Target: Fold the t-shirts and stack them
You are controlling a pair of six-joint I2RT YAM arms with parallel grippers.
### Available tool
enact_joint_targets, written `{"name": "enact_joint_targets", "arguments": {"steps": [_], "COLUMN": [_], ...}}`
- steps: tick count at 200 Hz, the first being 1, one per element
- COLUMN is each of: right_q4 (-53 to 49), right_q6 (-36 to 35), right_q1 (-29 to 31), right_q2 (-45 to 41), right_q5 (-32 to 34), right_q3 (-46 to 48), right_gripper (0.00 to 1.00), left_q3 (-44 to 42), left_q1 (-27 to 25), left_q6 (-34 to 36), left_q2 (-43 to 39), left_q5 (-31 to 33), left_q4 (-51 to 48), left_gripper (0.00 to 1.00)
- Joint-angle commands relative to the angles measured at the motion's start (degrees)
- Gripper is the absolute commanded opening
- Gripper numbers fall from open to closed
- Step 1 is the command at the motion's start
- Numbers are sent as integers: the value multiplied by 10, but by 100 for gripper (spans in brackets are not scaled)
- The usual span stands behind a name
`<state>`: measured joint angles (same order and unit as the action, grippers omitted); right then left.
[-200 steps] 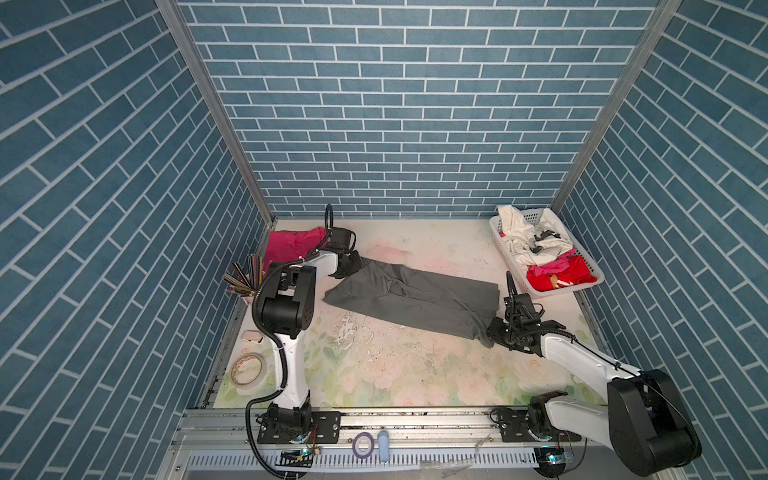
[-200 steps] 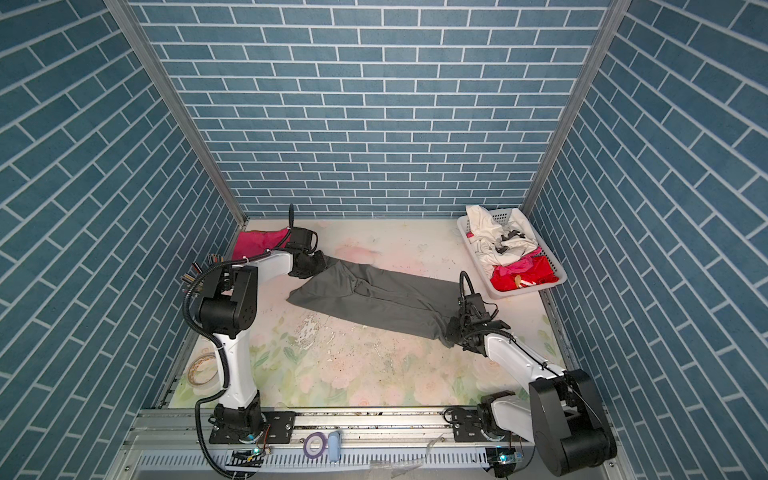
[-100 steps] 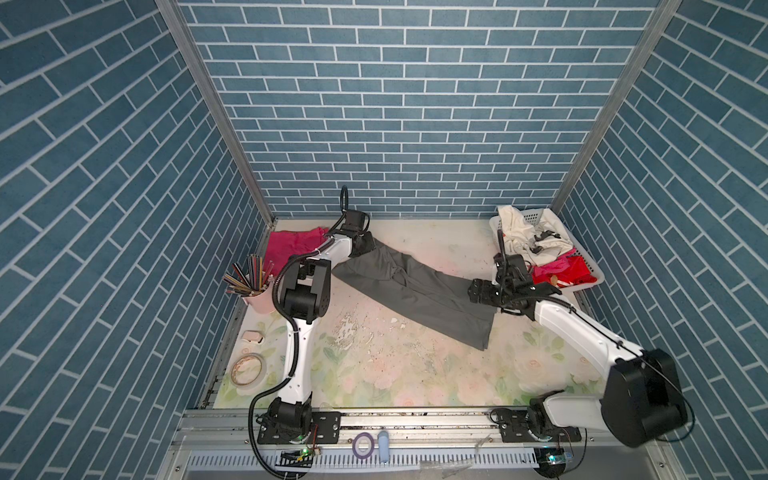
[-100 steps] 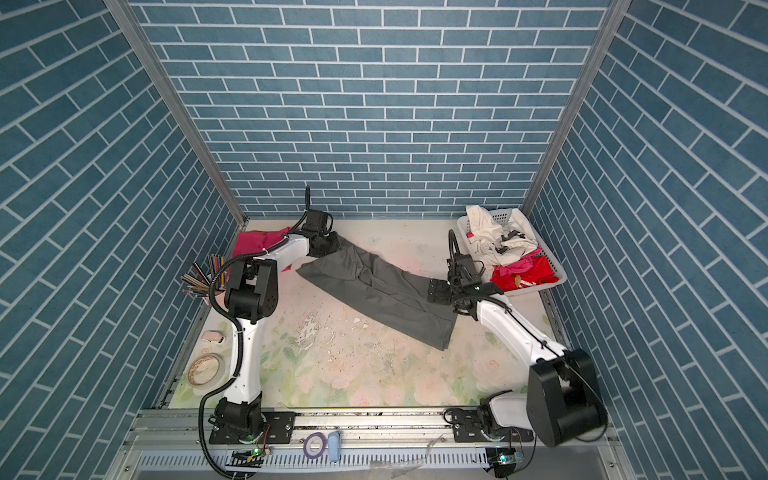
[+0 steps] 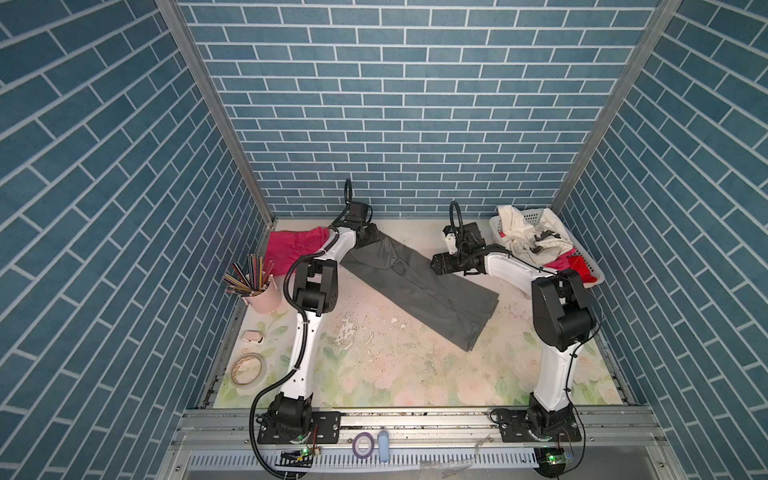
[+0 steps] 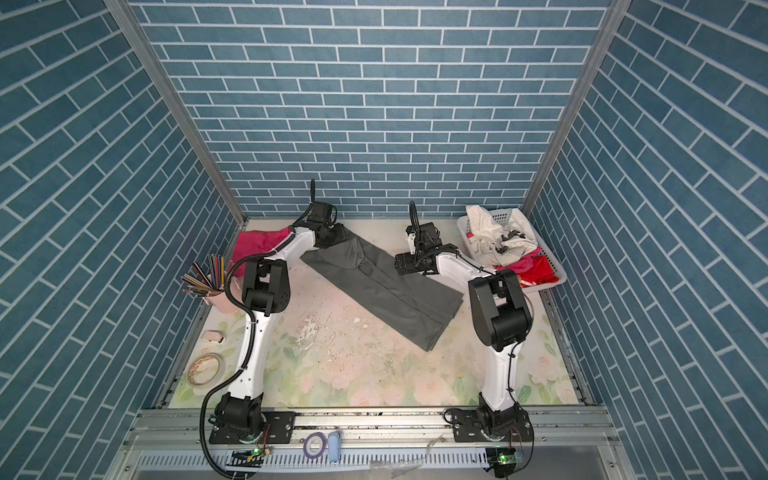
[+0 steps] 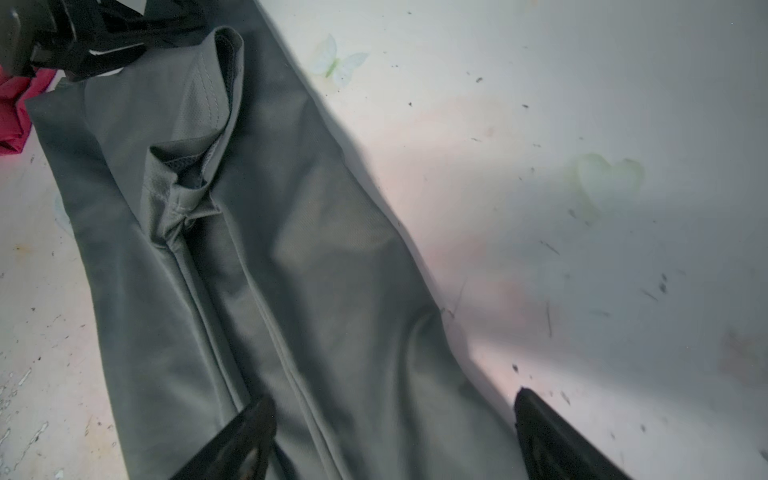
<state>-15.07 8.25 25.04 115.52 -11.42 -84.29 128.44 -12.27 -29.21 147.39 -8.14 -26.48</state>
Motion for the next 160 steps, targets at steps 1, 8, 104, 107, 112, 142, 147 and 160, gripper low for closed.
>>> {"name": "enact_joint_targets", "arguments": {"steps": [1, 8, 104, 107, 112, 142, 147, 160], "right_q4": [-14, -15, -110, -116, -122, -144, -144, -141], "right_q6": [-51, -51, -60, -59, -56, -34, -31, -23], "right_q1": [2, 2, 34, 35, 35, 42, 43, 45], "right_q2": [45, 60, 284, 290, 301, 344, 348, 354], "right_q5": [-24, -25, -31, -30, -28, -9, -7, 2], "right_q3": [-65, -84, -378, -388, -401, -456, -459, -460], "right_gripper": [89, 89, 72, 72, 72, 60, 57, 48], "left_q3": [-7, -10, -396, -414, -441, -575, -595, -634], "left_q1": [13, 14, 2, 0, -3, -13, -13, -13], "left_q6": [-3, -3, -90, -93, -97, -111, -113, -114], "left_q2": [-54, -68, -403, -412, -427, -506, -515, -544], "left_q5": [-22, -29, -156, -159, -165, -180, -182, -182], "left_q4": [-23, -22, 183, 191, 202, 245, 248, 252], "left_gripper": [87, 87, 87, 87, 87, 87, 87, 87]}}
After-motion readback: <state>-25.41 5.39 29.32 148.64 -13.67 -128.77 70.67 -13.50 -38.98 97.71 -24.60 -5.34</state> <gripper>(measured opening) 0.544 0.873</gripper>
